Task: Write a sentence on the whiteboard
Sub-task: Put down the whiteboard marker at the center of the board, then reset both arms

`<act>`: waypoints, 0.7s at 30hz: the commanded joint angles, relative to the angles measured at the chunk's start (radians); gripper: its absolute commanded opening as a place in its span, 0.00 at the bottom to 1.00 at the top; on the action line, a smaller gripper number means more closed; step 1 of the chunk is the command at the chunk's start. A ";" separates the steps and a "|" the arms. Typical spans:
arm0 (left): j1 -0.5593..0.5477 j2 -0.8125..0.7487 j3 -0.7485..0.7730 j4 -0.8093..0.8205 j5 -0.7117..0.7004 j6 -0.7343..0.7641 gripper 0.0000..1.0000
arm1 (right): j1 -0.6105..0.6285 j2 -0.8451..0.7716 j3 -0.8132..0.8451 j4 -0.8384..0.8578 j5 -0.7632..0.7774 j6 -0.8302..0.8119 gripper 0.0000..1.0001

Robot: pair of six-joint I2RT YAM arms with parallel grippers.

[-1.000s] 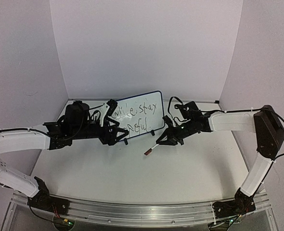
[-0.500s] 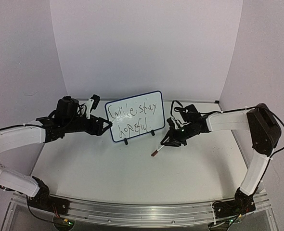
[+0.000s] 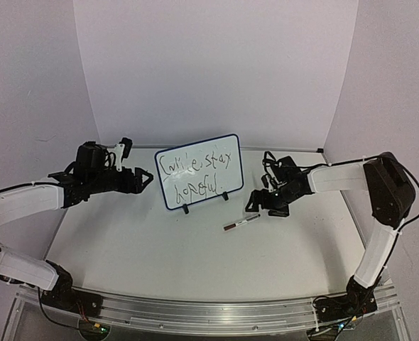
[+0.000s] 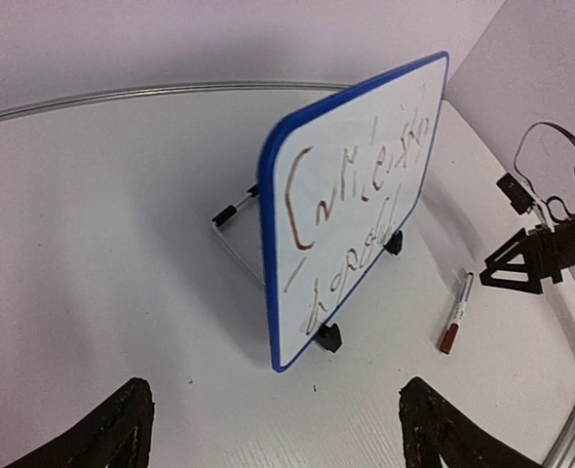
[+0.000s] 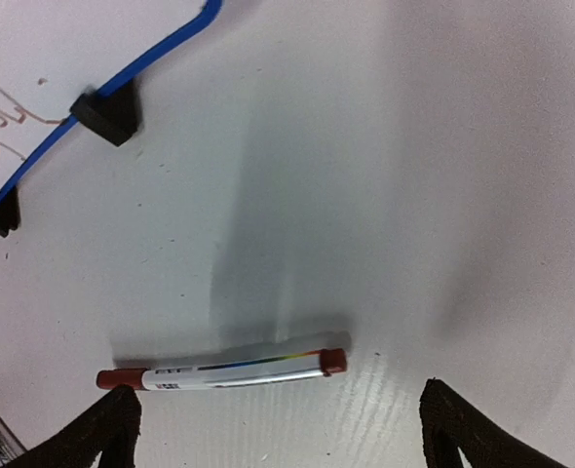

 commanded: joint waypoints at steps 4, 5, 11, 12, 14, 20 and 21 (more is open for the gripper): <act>0.126 -0.023 -0.015 0.014 -0.111 -0.032 0.90 | -0.061 -0.118 -0.035 -0.039 0.203 -0.040 0.98; 0.151 -0.020 -0.017 0.014 -0.120 -0.029 0.91 | -0.072 -0.129 -0.040 -0.041 0.224 -0.046 0.98; 0.350 -0.002 -0.009 0.020 -0.140 -0.049 0.94 | -0.165 -0.258 -0.094 -0.041 0.348 -0.085 0.98; 0.378 -0.008 -0.008 0.040 -0.143 -0.053 0.95 | -0.180 -0.290 -0.108 -0.039 0.367 -0.095 0.98; 0.427 -0.022 -0.006 0.069 -0.161 -0.056 0.97 | -0.208 -0.365 -0.137 -0.023 0.411 -0.117 0.98; 0.461 -0.078 -0.034 0.162 -0.343 -0.004 0.99 | -0.232 -0.606 -0.276 0.149 0.549 -0.192 0.98; 0.461 -0.090 -0.063 0.212 -0.362 0.018 0.99 | -0.232 -0.641 -0.303 0.198 0.562 -0.211 0.98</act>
